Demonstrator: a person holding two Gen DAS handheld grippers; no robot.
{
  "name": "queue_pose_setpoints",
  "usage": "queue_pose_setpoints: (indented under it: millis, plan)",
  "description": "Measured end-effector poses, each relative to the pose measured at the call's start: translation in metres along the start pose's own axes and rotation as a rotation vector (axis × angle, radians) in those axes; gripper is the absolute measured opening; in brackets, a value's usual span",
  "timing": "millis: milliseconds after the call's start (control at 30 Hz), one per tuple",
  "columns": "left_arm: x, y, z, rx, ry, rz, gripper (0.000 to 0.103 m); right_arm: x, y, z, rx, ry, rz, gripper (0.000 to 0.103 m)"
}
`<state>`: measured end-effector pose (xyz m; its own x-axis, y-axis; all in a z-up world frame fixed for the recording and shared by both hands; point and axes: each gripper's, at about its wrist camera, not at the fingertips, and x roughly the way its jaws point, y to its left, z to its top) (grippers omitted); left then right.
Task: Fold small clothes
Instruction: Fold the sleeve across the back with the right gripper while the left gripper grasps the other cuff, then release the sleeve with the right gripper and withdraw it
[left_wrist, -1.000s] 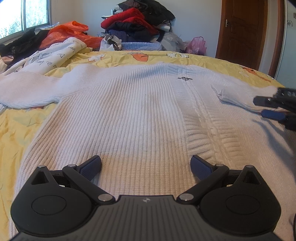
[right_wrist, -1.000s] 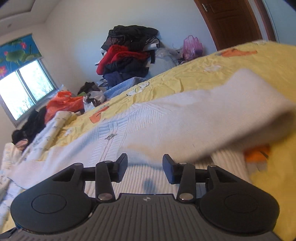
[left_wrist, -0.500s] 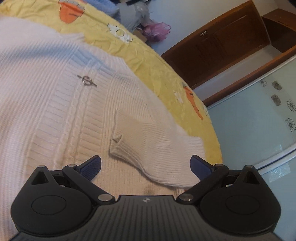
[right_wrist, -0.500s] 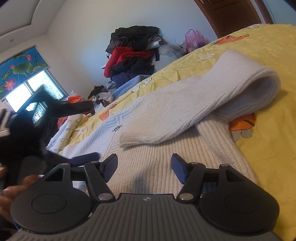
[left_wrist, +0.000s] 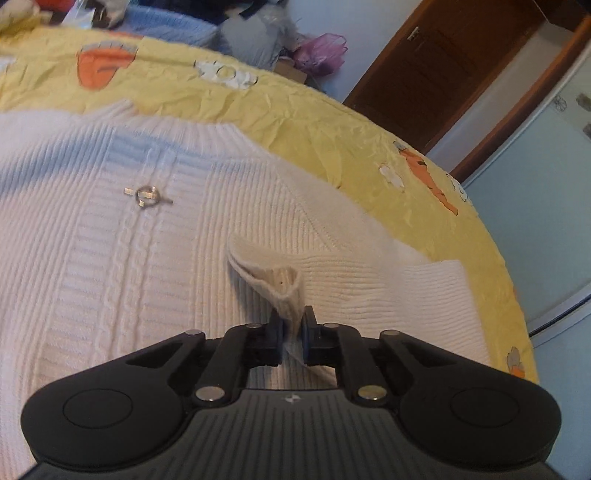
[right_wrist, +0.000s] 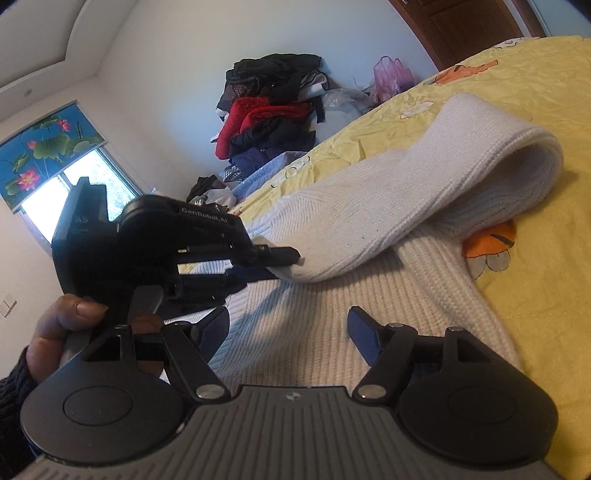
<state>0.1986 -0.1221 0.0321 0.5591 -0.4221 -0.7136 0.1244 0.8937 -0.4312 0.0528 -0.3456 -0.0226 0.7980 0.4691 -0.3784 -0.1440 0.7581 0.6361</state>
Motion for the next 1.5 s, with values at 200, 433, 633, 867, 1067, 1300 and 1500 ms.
queue_pose_setpoints:
  millis: [200,433,633,867,1067,1300,1500]
  plan:
    - [-0.060,-0.007,0.018,0.156,-0.213,0.038,0.009,0.000,0.002,-0.001,-0.004,0.000,-0.007,0.074]
    - [-0.094,0.057,0.017,0.118,-0.272,0.151,0.009,0.001,0.002,0.000,-0.005,0.001,-0.007,0.075]
    - [-0.099,0.114,-0.006,0.001,-0.258,0.209,0.009,0.003,0.004,0.001,-0.016,0.006,-0.014,0.075]
    - [-0.079,0.138,-0.032,-0.008,-0.244,0.254,0.009,0.007,0.011,0.005,-0.061,0.028,-0.048,0.075]
    - [-0.081,0.147,-0.044,-0.041,-0.310,0.212,0.011,0.007,0.051,0.053,-0.218,-0.083,-0.028,0.093]
    - [-0.083,0.156,-0.044,-0.085,-0.308,0.174,0.012,0.120,0.033,0.107,-0.389,0.092,-0.292,0.085]
    - [-0.084,0.176,-0.043,-0.190,-0.306,0.083,0.013,0.145,0.016,0.075,-0.539,0.123,-0.377,0.092]
